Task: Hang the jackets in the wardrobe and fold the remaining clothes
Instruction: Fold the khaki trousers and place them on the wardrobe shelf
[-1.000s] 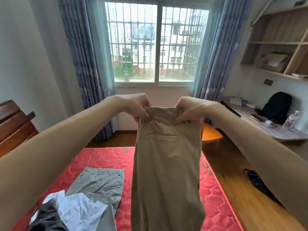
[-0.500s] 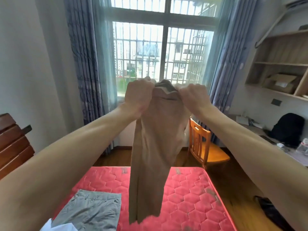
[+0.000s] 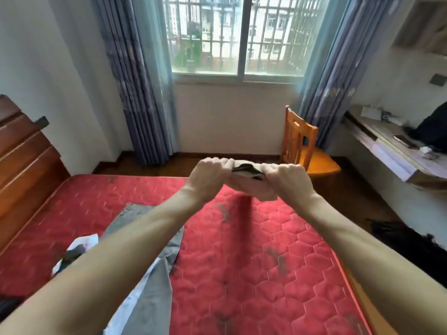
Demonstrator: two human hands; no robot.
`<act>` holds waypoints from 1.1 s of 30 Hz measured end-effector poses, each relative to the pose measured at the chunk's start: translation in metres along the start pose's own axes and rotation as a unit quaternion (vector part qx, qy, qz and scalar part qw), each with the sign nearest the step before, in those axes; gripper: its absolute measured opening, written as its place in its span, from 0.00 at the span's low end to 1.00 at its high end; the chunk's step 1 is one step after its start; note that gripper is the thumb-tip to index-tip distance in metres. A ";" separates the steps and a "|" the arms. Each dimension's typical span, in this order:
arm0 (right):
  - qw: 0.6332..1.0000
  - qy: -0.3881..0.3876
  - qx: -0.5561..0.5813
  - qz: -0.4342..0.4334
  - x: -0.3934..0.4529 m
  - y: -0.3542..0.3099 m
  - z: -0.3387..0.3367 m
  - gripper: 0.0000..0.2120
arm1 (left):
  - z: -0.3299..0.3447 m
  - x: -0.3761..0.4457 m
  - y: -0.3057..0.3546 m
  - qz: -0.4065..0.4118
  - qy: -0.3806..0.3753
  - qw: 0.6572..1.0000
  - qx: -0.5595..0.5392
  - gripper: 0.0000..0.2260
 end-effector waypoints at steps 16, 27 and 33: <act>0.871 -0.445 0.205 -0.021 -0.437 -0.245 0.156 0.24 | 0.268 -0.410 0.191 -0.082 -0.446 0.874 -0.174 0.23; 0.813 -0.522 0.246 -0.077 -0.568 -0.337 0.169 0.22 | 0.312 -0.536 0.225 -0.045 -0.552 0.804 -0.216 0.29; 0.726 -0.607 0.309 -0.097 -0.620 -0.381 0.178 0.23 | 0.342 -0.601 0.254 0.001 -0.607 0.767 -0.206 0.27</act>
Point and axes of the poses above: each hand's wrist, its own x-axis towards the middle knuckle, its own z-axis out of the palm, y = z × x, the point moved 5 cm from there along x, towards the middle knuckle, and after that the axes turned 11 degrees about -x, right-handed, at the moved point
